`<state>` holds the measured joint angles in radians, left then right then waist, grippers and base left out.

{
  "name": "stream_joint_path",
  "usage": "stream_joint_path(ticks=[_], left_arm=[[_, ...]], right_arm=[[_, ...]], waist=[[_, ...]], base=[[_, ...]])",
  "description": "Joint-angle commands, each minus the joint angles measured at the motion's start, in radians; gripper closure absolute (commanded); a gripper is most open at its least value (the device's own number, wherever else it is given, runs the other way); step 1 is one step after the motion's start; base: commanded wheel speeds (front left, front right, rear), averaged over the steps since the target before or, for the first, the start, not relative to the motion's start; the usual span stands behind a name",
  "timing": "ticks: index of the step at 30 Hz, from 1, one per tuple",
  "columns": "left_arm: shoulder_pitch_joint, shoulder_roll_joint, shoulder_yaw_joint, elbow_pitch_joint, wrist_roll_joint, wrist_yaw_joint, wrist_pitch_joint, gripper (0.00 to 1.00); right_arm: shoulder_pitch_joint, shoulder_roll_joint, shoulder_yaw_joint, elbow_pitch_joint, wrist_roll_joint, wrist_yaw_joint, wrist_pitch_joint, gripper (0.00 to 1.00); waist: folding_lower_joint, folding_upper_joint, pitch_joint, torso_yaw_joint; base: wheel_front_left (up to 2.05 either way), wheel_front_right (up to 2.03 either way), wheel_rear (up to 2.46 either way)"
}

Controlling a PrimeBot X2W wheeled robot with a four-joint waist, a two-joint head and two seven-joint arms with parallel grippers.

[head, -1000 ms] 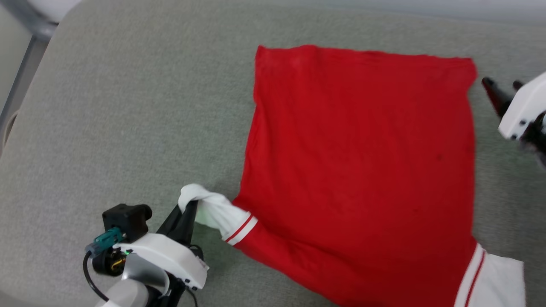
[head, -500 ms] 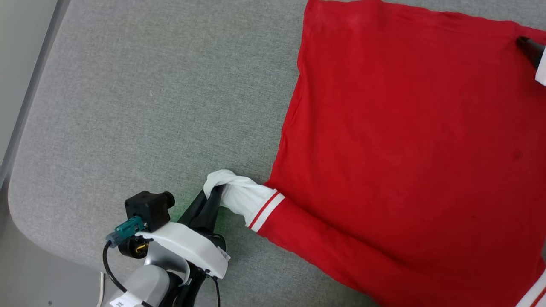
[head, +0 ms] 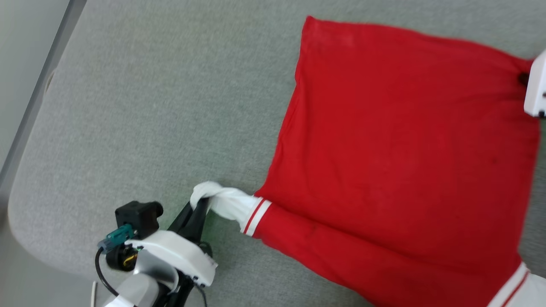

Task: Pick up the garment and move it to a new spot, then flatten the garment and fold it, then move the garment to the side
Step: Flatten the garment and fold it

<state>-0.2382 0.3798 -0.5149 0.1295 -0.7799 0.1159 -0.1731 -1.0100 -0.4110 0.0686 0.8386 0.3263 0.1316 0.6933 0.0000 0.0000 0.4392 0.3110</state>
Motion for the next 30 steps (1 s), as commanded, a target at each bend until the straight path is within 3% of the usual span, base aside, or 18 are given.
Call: stream_joint_path(ticks=[1,8,17,24,30], left_arm=[[0.017,0.014,0.004,0.005,-0.004,0.01,0.005,1.0],[0.097,0.052,0.021,-0.014,-0.016,0.069,0.039,1.0],[0.194,0.101,0.023,-0.061,-0.025,0.141,0.099,1.0],[0.25,0.123,0.026,-0.09,-0.046,0.165,0.126,1.0],[0.277,0.136,0.021,-0.098,-0.057,0.173,0.147,1.0]], right_arm=[[0.043,-0.022,0.007,-0.011,-0.004,-0.002,-0.011,1.0],[0.221,0.0,-0.035,-0.132,0.086,-0.002,-0.083,1.0],[0.641,0.038,-0.144,-0.362,0.116,-0.002,-0.133,1.0],[0.981,0.179,-0.272,-0.58,0.084,-0.002,-0.119,1.0],[1.185,0.316,-0.347,-0.696,0.075,-0.002,-0.075,1.0]], waist=[[0.0,0.0,-0.049,-0.036],[0.0,0.0,-0.167,-0.145],[0.0,0.0,-0.293,-0.253],[0.0,0.0,-0.349,-0.307],[0.0,0.0,-0.368,-0.323]], base=[[0.0,0.0,0.0],[0.0,0.0,0.0],[0.0,0.0,0.0],[0.0,0.0,0.0],[0.0,0.0,0.0]])
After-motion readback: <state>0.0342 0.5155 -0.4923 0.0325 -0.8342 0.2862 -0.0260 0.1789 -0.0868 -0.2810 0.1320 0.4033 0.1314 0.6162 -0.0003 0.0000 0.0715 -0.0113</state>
